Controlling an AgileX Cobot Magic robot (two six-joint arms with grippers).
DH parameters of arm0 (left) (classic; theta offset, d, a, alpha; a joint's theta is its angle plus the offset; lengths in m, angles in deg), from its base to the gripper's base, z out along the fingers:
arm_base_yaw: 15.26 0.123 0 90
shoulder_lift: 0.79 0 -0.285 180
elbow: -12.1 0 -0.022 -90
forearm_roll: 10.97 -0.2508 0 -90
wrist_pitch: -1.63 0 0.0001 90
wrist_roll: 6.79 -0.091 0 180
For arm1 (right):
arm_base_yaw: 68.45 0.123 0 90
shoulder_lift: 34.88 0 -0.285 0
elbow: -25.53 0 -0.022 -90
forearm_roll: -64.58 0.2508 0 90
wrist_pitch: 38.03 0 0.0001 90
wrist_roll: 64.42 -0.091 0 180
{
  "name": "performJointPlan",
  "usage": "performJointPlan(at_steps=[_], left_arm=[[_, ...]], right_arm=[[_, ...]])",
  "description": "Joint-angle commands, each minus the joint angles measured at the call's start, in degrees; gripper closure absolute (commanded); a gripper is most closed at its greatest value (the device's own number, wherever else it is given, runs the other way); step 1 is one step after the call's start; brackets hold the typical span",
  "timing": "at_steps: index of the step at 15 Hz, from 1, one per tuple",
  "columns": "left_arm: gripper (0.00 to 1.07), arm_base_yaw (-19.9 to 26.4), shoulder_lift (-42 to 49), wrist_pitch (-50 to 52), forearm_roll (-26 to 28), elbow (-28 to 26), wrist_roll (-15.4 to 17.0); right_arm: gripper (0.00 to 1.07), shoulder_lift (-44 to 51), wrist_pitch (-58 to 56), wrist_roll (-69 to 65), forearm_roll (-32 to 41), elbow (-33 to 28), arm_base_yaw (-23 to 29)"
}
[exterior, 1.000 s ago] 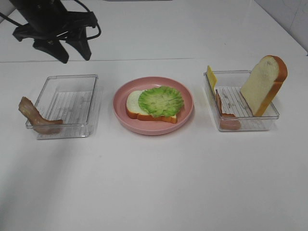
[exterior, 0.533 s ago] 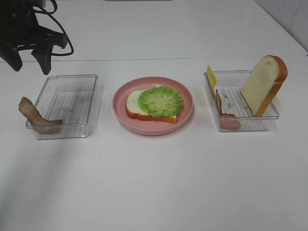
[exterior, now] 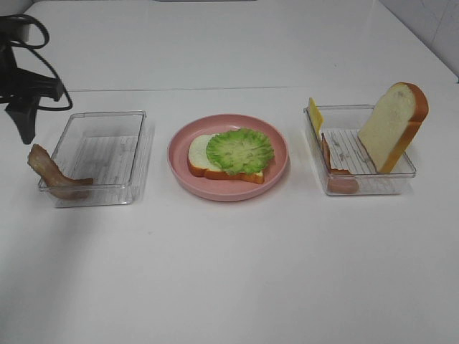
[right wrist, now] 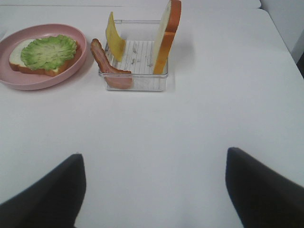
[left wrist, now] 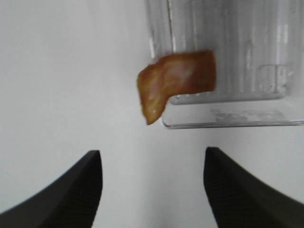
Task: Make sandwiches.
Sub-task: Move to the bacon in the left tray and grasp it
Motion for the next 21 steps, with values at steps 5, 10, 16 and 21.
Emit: performJointPlan(at_steps=[5, 10, 16, 21], left_arm=[[0.46, 2.8, 0.5, 3.5, 4.0, 3.4, 3.6], [0.46, 2.8, -2.3, 9.2, 5.8, 3.4, 3.3], [0.5, 2.8, -6.2, 12.7, 6.3, 3.4, 2.0], [0.64, 2.8, -7.0, 13.3, 6.4, 3.4, 0.7]], right_arm=[[0.31, 0.7, 0.7, 0.2, -0.2, -0.1, -0.2], [0.31, 0.7, 0.7, 0.2, -0.2, -0.1, -0.2], [0.31, 0.7, 0.7, 0.2, -0.2, -0.1, -0.2], [0.31, 0.7, 0.7, 0.2, -0.2, -0.1, -0.2]])
